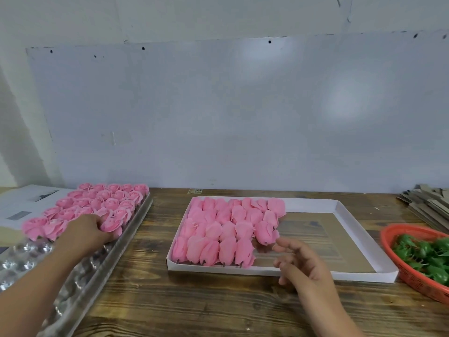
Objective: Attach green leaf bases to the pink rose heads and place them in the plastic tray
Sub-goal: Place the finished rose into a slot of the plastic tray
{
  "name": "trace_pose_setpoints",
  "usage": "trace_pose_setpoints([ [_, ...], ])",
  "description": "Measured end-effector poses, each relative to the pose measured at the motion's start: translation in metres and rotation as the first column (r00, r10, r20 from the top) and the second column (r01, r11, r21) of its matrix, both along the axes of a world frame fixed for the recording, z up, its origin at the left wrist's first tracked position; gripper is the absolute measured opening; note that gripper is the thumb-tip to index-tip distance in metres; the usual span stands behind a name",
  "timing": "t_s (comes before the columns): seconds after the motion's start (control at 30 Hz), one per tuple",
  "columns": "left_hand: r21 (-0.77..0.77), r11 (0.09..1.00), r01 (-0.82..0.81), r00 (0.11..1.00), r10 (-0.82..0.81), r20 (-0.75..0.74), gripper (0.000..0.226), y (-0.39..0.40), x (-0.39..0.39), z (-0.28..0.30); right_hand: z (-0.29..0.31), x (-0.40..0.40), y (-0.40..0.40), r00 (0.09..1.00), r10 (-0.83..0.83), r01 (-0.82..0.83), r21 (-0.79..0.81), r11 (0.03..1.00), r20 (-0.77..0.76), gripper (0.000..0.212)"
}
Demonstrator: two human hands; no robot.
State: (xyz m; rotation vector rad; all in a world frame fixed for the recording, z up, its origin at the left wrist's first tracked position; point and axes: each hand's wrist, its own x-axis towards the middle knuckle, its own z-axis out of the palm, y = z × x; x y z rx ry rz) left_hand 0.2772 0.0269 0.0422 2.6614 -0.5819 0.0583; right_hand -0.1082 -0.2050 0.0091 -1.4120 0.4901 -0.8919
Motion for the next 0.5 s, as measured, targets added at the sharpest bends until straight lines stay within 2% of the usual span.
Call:
trace_pose_setpoints([
  [0.33,0.075,0.997,0.002,0.999,0.001,-0.038,0.036,-0.007,-0.003,0.008,0.000,-0.001,0.001,1.000,0.006,-0.006,-0.012,1.000,-0.012,0.043],
  [0.5,0.197,0.980,0.022,1.000,-0.022,-0.003,0.017,-0.011,-0.004,0.017,0.000,-0.001,0.001,1.000,-0.002,0.002,-0.012,1.000,-0.017,0.044],
])
